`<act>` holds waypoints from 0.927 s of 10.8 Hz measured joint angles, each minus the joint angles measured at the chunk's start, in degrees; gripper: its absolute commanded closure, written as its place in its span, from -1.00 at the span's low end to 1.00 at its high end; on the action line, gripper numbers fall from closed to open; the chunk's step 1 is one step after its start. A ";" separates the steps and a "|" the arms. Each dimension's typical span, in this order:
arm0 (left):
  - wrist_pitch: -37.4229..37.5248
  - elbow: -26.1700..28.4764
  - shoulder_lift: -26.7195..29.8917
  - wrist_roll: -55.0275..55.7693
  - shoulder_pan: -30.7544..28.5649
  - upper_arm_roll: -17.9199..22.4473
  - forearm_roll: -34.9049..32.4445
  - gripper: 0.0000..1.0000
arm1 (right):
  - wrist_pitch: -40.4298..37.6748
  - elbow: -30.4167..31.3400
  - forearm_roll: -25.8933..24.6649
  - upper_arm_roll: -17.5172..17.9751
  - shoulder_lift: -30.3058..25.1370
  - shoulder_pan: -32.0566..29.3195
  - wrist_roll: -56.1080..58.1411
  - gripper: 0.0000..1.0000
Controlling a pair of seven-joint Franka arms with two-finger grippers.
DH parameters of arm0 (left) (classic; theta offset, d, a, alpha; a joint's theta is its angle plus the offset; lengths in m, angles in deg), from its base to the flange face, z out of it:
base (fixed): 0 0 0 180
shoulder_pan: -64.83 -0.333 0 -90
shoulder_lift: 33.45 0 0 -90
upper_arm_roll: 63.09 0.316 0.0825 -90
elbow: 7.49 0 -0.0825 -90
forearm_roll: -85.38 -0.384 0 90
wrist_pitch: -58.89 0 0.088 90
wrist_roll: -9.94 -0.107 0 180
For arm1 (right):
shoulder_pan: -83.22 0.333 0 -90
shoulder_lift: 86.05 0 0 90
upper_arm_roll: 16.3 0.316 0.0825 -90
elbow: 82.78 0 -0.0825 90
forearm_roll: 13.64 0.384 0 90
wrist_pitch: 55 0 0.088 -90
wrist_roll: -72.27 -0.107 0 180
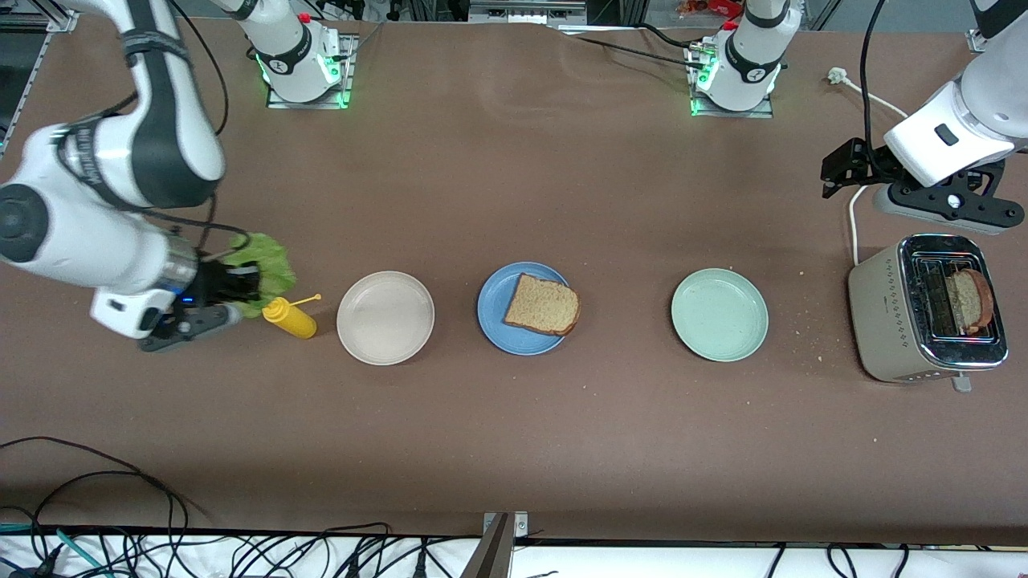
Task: Make sandwich in blue plate with both arms
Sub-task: 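Carry the lettuce leaf with the right gripper over the bread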
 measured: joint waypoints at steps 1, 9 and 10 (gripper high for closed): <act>0.00 0.00 0.00 0.00 0.00 0.01 0.00 -1.00 | 0.05 -1.47 0.57 -0.46 1.36 3.52 -5.21 1.00; 0.00 0.01 0.00 0.00 -0.03 0.02 0.01 -1.00 | 7.91 -17.70 3.58 -1.55 19.07 21.71 -41.51 1.00; 0.00 0.02 0.00 0.00 -0.03 0.01 0.01 -1.00 | 8.27 -20.03 3.59 -1.60 21.38 23.12 -45.64 1.00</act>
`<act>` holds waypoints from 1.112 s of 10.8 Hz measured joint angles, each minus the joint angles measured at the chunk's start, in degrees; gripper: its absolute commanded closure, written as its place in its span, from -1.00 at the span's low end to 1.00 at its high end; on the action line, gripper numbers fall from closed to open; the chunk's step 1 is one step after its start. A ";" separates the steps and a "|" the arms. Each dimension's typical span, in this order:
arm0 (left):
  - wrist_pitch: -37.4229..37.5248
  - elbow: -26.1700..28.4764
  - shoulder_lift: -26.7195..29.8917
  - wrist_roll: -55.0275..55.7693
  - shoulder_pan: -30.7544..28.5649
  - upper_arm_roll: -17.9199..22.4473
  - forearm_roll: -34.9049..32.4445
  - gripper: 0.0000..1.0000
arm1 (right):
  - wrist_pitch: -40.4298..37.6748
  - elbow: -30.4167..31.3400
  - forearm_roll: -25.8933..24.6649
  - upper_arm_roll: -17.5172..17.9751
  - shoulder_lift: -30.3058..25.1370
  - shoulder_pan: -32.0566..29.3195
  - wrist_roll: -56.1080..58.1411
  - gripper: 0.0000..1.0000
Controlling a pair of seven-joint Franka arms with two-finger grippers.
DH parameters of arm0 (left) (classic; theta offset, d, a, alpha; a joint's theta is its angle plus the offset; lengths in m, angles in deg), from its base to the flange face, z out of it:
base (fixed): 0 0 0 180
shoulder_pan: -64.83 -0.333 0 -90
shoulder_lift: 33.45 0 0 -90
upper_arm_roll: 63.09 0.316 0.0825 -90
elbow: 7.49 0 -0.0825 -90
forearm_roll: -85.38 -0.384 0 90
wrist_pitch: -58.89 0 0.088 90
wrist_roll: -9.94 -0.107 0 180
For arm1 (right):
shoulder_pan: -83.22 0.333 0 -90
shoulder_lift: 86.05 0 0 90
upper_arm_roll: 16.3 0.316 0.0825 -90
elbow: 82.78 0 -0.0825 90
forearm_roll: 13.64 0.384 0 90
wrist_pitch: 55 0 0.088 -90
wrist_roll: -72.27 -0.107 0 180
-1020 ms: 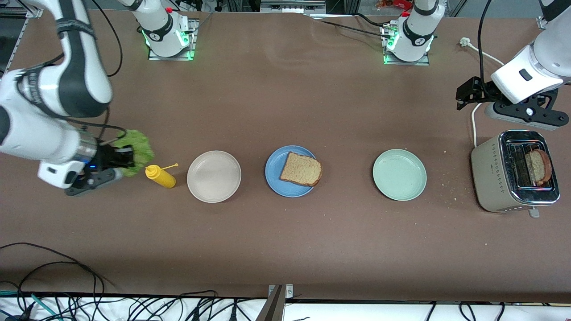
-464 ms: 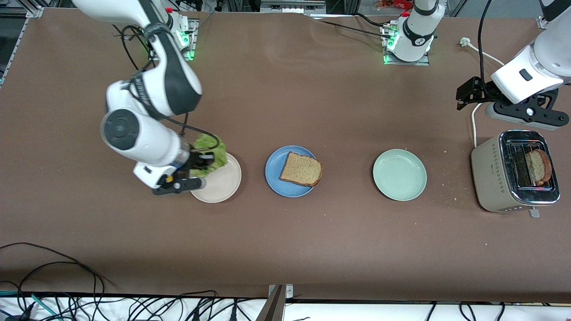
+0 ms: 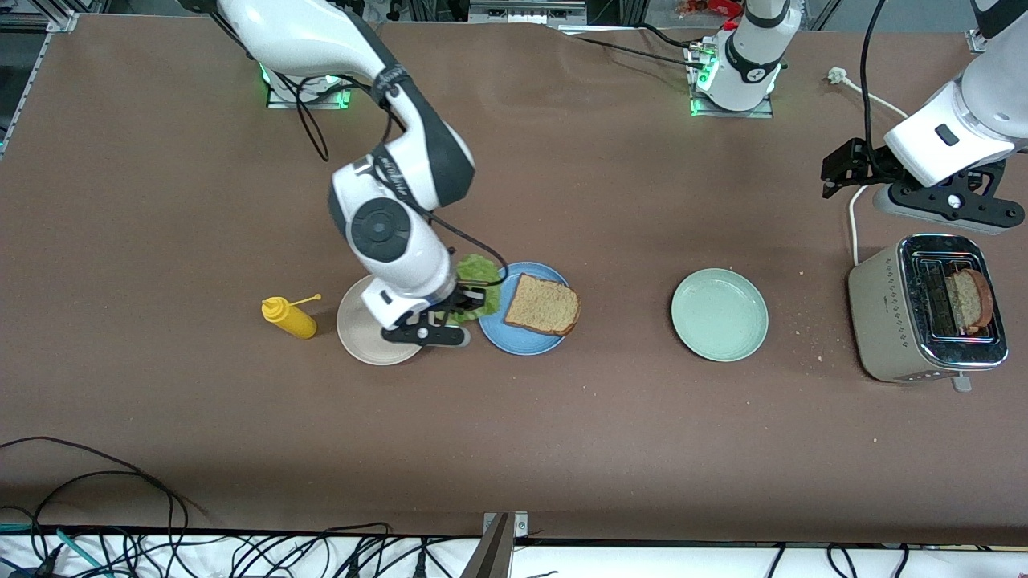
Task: Make sandwich in blue plate with both arms
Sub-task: 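Carry the lettuce leaf with the right gripper over the bread, then lower the lettuce onto the bread and open the right gripper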
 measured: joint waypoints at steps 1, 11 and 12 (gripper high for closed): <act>0.00 0.00 0.00 0.00 0.00 -0.02 0.00 -1.00 | 0.79 -2.53 0.01 -0.07 2.51 1.40 -4.13 1.00; 0.00 0.00 0.00 0.00 0.00 -0.01 0.01 -1.00 | 16.63 -6.59 0.71 0.48 12.63 7.42 -22.31 1.00; 0.00 0.00 0.00 0.00 0.00 -0.01 0.01 -1.00 | 16.83 -6.59 0.67 0.48 13.28 7.62 -22.32 1.00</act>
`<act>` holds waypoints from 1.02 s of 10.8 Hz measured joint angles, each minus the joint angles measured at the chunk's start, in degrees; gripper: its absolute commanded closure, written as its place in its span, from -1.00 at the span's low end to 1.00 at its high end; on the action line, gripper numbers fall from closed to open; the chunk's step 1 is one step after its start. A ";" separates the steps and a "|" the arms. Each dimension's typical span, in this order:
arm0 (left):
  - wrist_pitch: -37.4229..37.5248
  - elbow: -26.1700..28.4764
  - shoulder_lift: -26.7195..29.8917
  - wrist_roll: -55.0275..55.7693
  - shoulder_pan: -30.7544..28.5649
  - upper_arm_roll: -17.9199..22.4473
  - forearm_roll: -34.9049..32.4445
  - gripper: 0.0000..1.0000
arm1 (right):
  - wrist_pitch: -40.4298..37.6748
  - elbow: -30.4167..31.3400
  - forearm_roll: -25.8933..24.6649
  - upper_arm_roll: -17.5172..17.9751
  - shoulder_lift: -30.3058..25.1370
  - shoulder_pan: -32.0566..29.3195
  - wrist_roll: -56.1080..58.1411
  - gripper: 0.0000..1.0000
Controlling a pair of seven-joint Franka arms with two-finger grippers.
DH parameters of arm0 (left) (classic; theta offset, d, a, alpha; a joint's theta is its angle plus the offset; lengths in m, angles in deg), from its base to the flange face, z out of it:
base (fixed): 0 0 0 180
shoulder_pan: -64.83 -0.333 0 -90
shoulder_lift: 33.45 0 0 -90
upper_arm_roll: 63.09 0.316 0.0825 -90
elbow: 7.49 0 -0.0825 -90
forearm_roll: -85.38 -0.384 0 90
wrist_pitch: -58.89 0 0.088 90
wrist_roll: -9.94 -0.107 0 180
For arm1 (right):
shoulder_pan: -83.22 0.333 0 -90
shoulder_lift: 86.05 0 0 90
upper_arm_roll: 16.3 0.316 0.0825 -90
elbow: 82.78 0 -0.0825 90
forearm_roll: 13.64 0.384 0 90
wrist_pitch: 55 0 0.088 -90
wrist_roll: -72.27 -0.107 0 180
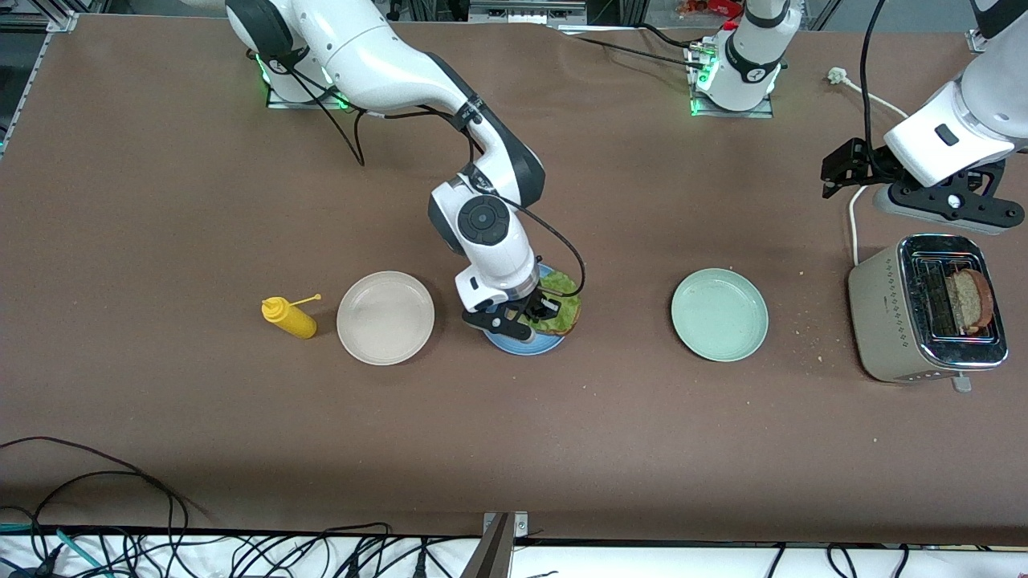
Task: Make sandwich in blue plate with both arms
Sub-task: 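Lower the lettuce onto the bread and open the right gripper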
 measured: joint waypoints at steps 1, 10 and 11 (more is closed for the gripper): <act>0.00 0.00 0.00 0.00 0.00 0.00 0.00 -1.00 | 0.40 0.05 -0.59 -0.01 0.65 0.07 0.00 1.00; 0.00 0.00 0.00 0.00 0.00 -0.01 0.00 -1.00 | 1.26 0.57 -3.05 -0.15 1.98 0.43 0.00 -1.00; 0.00 0.00 0.00 0.00 0.00 -0.02 0.00 -1.00 | 1.25 0.57 -3.05 -0.16 1.77 0.44 0.01 -1.00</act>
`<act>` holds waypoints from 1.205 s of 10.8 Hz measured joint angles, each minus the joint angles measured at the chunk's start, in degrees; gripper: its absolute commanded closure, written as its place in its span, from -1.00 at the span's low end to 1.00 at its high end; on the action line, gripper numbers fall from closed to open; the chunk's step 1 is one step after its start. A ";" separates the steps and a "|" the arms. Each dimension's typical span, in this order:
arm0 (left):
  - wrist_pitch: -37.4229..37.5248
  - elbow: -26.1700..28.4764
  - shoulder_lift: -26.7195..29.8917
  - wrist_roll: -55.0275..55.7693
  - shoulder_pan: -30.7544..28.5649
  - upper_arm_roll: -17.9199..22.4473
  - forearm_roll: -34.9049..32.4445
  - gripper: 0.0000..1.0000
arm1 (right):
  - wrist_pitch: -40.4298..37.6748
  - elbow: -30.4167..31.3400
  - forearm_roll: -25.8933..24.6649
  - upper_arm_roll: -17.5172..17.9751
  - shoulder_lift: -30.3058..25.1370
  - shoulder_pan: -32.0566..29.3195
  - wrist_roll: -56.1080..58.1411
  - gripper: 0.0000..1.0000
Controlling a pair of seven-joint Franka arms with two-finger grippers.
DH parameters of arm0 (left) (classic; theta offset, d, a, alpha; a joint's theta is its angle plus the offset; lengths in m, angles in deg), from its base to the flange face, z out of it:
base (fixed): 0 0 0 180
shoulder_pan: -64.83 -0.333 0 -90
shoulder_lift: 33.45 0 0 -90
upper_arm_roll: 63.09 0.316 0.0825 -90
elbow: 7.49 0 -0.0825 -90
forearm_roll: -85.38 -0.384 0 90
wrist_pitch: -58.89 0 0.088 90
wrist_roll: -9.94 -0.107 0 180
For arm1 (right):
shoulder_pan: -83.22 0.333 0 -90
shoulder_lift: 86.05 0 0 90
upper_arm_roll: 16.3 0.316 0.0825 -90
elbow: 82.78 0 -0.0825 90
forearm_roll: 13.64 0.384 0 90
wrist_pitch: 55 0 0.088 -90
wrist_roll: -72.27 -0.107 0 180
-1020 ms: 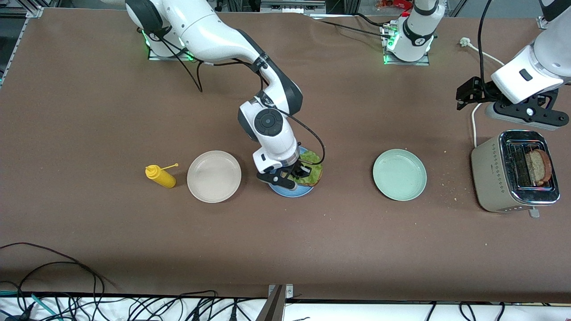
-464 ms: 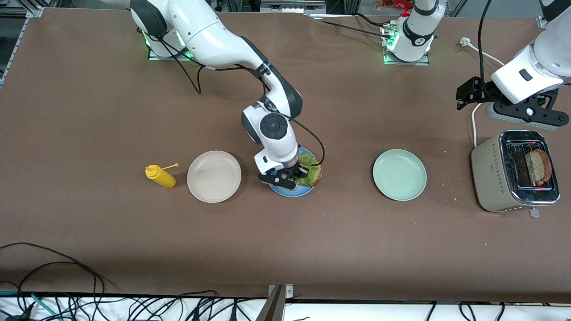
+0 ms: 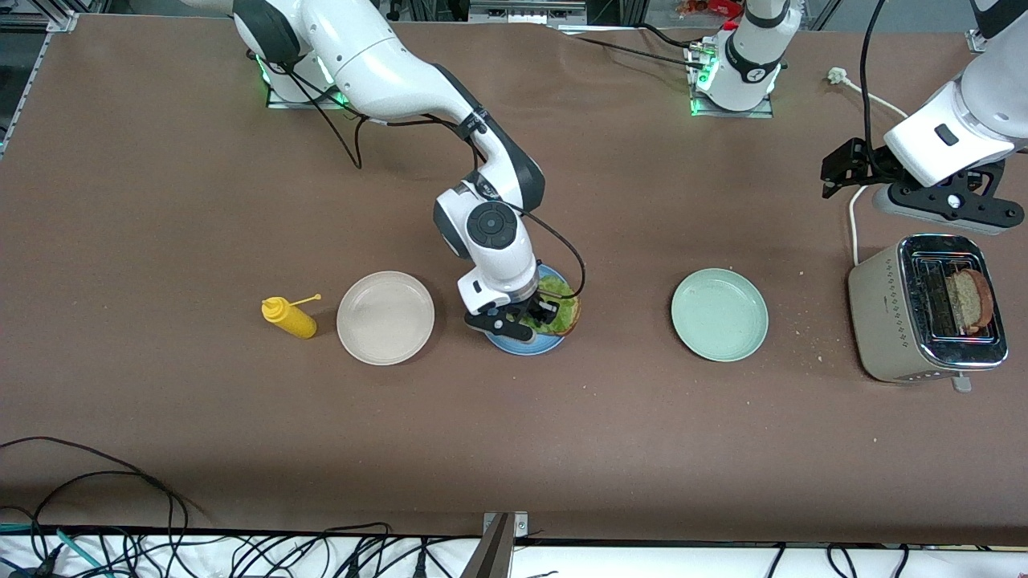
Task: Make sandwich in blue plate with both arms
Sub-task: 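Lower the lettuce onto the bread and open the right gripper, then move the right gripper back toward the yellow mustard bottle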
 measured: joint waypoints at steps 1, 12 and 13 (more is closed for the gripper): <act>0.00 0.00 0.00 0.00 0.00 0.00 0.00 -1.00 | 0.01 -0.02 0.00 0.00 -0.30 0.03 0.00 -1.00; 0.00 0.00 0.00 0.00 0.03 -0.03 0.01 -1.00 | -9.91 5.89 1.37 -2.30 -11.78 -8.84 33.50 -1.00; 0.00 0.00 0.00 0.00 0.03 -0.02 0.01 -1.00 | -12.70 7.70 1.42 -2.28 -14.36 -10.78 40.20 -1.00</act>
